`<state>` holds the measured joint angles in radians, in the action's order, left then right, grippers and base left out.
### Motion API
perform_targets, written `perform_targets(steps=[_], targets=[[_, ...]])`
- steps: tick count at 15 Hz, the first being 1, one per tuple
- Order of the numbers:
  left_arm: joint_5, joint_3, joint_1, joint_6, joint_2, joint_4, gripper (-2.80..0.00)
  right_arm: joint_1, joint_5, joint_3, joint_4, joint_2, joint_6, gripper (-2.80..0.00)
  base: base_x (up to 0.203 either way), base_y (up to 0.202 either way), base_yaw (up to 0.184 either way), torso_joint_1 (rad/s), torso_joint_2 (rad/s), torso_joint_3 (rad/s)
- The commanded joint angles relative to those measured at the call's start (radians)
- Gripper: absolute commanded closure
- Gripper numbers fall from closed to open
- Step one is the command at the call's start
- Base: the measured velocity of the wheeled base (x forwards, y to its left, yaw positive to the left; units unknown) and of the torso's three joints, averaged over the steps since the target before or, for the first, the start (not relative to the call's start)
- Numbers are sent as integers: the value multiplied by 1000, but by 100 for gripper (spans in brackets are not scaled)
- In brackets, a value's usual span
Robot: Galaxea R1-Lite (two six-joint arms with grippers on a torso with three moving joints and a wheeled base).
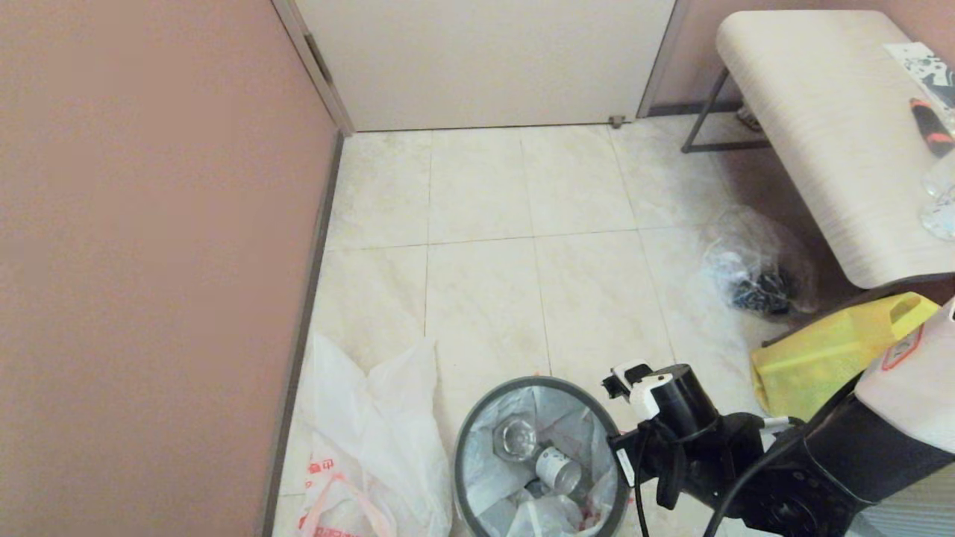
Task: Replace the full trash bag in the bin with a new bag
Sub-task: Place the trash can ring on the floor
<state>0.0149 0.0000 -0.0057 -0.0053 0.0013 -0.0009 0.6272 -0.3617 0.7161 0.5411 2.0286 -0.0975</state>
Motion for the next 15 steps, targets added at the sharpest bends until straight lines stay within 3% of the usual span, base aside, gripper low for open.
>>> perform_targets(steps=[1, 5, 6, 15], targets=[[0, 0, 0, -1, 0, -1, 0, 2, -2, 16, 5, 43, -1, -280, 0, 0, 0, 0, 0, 0], [2, 0, 0, -1, 0, -1, 0, 0, -3, 25, 8, 94, 10, -280, 0, 0, 0, 0, 0, 0], [1, 0, 0, -1, 0, -1, 0, 0, -3, 26, 8, 98, 15, 0, 0, 0, 0, 0, 0, 0], [0, 0, 0, -1, 0, -1, 0, 19, -16, 32, 8, 91, 19, 0, 0, 0, 0, 0, 0, 0]])
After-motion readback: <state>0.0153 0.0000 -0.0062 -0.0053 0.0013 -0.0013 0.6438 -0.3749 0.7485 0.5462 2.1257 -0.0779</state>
